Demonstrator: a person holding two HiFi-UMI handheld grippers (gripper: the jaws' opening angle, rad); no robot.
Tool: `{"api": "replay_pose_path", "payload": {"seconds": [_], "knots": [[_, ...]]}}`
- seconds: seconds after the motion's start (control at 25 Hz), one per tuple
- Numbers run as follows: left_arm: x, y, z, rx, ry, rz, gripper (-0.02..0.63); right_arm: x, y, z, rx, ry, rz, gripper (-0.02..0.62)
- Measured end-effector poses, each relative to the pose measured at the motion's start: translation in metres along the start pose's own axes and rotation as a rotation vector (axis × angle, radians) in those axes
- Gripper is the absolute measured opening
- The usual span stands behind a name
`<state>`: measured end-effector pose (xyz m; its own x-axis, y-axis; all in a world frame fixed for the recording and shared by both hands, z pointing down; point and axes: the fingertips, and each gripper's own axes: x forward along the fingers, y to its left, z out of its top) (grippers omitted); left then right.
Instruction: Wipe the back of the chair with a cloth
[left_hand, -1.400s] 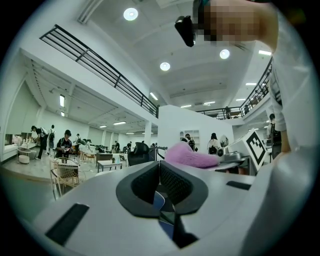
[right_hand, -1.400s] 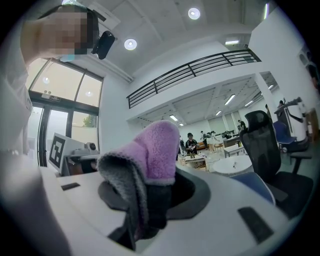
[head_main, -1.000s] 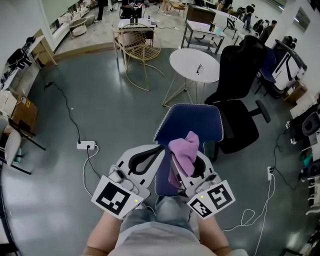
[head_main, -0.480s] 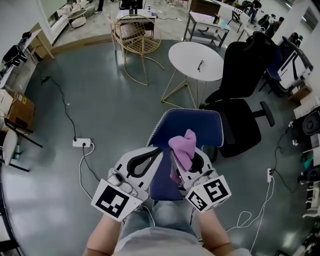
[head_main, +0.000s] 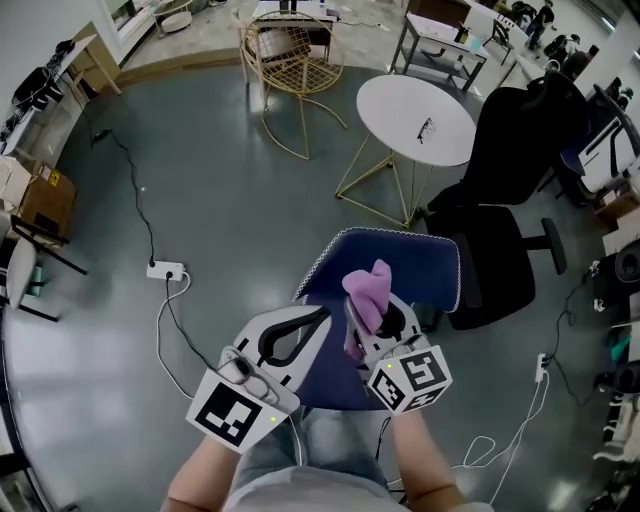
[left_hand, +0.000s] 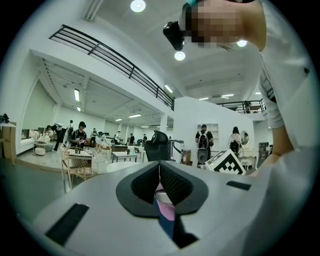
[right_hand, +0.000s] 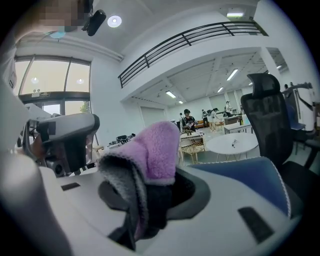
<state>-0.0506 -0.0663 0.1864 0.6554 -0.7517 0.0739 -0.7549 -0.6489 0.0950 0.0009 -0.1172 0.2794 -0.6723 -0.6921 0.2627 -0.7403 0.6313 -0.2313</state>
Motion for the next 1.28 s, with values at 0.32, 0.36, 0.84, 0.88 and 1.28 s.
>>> {"api": "replay_pose_path", "payload": {"seconds": [0.32,0.36,0.84,0.88,1.28], "knots": [[0.019,0.013,-0.021,-0.019,0.029,0.009,0.015,0.032,-0.025,-0.032,0.040,0.051,0.013,0.143],[0.021,0.015,-0.024,-0.019,0.031,0.010,0.015,0.037,-0.029,-0.036,0.046,0.056,0.010,0.143],[0.023,0.035,-0.046,-0.043,0.068,0.034,0.015,0.108,-0.055,-0.050,0.038,0.082,-0.017,0.143],[0.023,0.036,-0.047,-0.044,0.072,0.037,0.015,0.112,-0.058,-0.051,0.034,0.084,-0.028,0.143],[0.019,0.042,-0.057,-0.048,0.095,0.048,0.015,0.115,-0.064,-0.068,0.023,0.099,-0.069,0.127]]}}
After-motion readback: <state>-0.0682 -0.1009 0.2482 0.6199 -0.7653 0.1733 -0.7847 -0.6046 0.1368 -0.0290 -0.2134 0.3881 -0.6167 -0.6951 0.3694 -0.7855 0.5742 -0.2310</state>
